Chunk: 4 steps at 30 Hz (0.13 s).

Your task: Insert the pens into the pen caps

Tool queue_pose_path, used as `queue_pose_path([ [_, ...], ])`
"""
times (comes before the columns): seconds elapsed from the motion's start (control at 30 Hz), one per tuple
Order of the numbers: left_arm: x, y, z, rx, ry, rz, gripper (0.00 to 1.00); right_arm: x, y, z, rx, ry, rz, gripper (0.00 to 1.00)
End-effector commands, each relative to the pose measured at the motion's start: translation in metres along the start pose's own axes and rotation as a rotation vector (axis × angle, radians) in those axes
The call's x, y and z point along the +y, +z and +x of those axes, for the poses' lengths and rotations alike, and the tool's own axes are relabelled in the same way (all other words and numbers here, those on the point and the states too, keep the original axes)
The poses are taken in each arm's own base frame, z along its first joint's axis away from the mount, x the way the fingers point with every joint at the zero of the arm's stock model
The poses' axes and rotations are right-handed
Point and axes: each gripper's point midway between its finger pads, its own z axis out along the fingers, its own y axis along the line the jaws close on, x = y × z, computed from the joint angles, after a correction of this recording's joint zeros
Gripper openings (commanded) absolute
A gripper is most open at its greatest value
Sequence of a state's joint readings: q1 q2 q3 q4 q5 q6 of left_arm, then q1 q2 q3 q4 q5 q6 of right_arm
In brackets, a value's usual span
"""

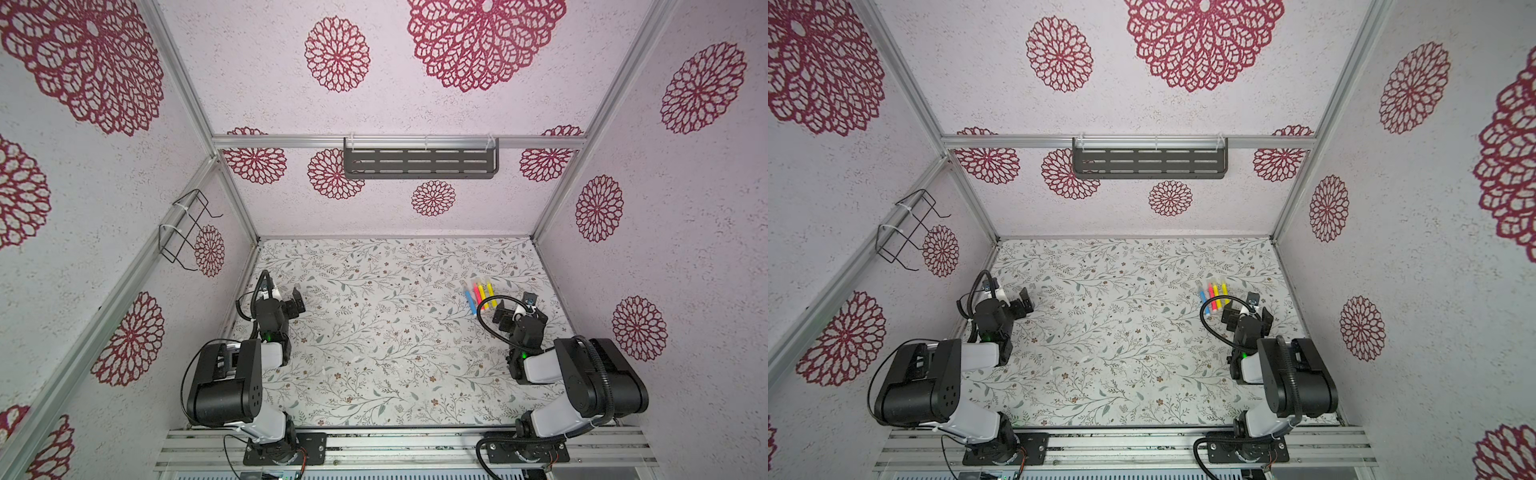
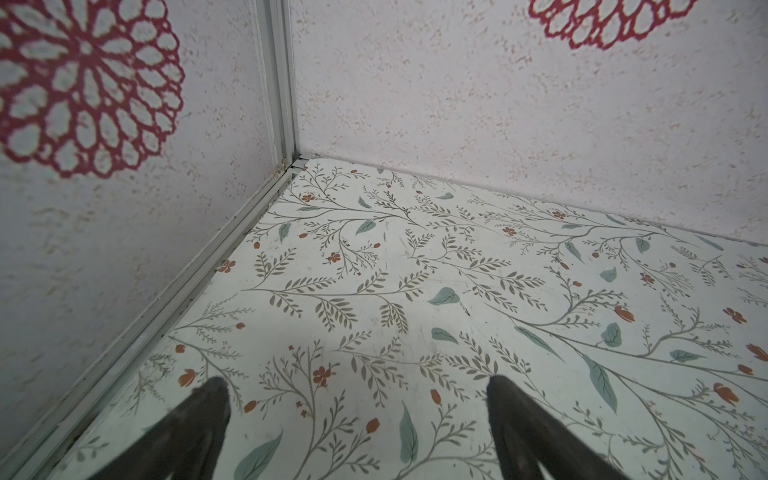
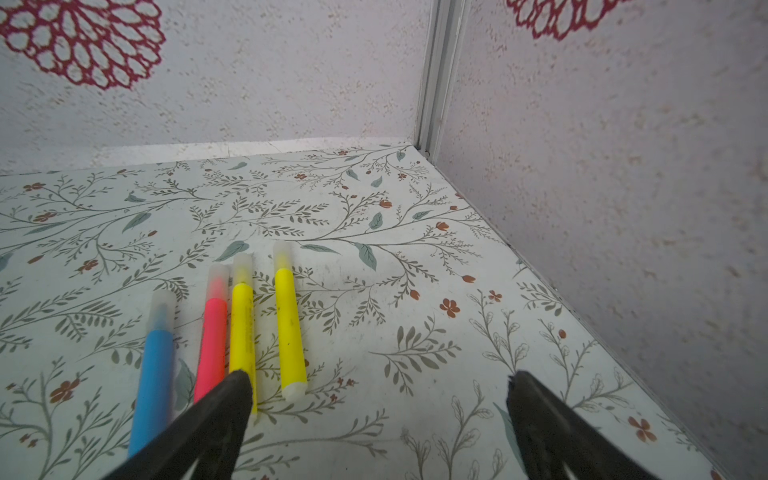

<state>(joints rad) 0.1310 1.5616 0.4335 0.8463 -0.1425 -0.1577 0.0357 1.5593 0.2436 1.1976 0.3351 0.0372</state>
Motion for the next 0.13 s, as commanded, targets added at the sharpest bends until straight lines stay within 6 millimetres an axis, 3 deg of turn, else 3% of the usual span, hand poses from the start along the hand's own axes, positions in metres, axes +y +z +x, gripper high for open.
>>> queue_pose_path([
  [0.0, 0.0006, -0.0013, -0.004, -0.012, 0.008, 0.009, 0.99, 0.003, 0.0002, -0.0131, -0.037, 0.026, -0.01, 0.99],
  [0.1, 0.0005, -0.0014, -0.0042, -0.013, 0.008, 0.01, 0.99, 0.0025, -0.0023, -0.0141, -0.047, 0.025, -0.013, 0.99],
])
